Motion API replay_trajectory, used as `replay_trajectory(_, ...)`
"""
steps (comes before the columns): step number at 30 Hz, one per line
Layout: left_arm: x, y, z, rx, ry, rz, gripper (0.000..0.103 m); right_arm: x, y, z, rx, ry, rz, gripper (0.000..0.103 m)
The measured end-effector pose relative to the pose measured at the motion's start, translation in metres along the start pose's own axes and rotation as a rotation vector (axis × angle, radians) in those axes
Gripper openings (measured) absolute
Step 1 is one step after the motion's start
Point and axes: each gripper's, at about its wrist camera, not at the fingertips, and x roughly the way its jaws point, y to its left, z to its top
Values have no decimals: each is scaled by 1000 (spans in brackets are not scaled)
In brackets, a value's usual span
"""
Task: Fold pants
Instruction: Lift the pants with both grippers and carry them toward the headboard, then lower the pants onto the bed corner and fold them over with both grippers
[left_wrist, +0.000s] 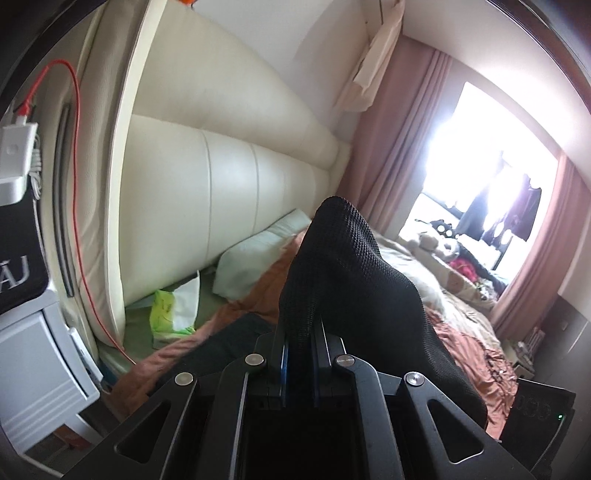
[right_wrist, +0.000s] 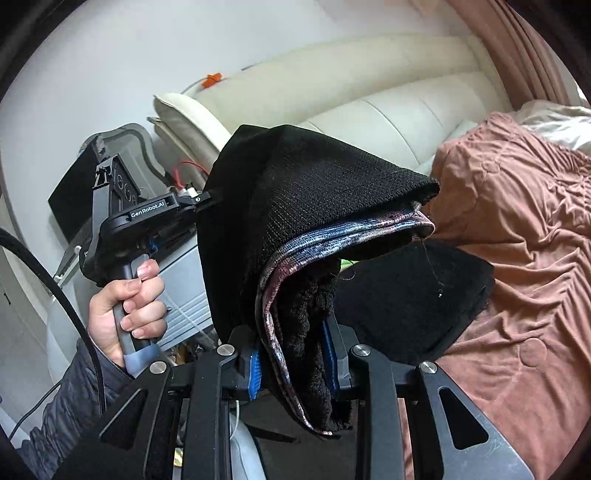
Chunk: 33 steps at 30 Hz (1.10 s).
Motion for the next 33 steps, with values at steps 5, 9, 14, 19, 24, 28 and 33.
replay_trajectory(5,38,14,3,-12,33,34,9,37,-14,9,24,20,5,24)
replay_trajectory(9,71,19,6,-9,66,62,9,62,-32,17,68,40,7,24)
replay_trajectory(14,115,26,8,-4,120,100,9,86,-58,21,117,58,10,24)
replay_trajectory(19,160,29,10,10,190,153,9,109,-89,24,197,75,27,24)
replay_trajectory(24,205,31,8,25,254,208,8,129,-116,26,280,96,50,24)
replay_trajectory(28,235,34,5,30,304,240,8,141,-137,24,325,108,58,24)
replay_trajectory(33,263,44,2,37,337,267,8,150,-154,20,360,111,65,24)
